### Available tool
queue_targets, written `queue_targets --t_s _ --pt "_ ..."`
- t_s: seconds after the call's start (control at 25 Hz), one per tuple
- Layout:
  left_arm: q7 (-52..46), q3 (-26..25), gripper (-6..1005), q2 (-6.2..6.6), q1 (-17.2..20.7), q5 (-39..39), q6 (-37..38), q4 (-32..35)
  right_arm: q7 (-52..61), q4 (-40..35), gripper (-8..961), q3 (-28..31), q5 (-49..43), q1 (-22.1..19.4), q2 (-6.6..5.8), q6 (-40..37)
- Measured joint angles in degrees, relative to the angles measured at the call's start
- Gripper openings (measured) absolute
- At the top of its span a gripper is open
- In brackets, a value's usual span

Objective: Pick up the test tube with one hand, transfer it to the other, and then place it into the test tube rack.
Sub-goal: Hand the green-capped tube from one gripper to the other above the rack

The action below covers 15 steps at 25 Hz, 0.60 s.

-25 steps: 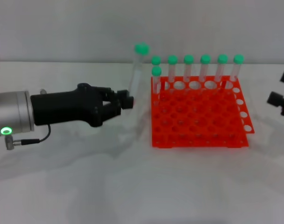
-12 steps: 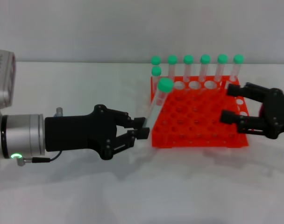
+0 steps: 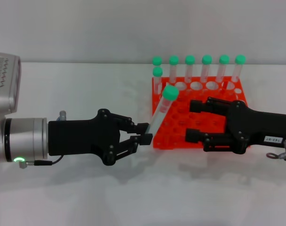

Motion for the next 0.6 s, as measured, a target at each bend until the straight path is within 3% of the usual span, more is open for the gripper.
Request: queue_targets --t_s 0.2,0.6 --pt "0.11 0.68 181 0.00 -0.14 0.09 -0.33 0.00 -0.47 0.00 830 -0.07 0.00 0.24 0.85 1.00" --pt "0.16 4.58 180 -0.13 -0.57 -0.30 -3.55 -0.05 -1.09 0.04 829 -2.11 0.46 1.25 1.19 3.16"
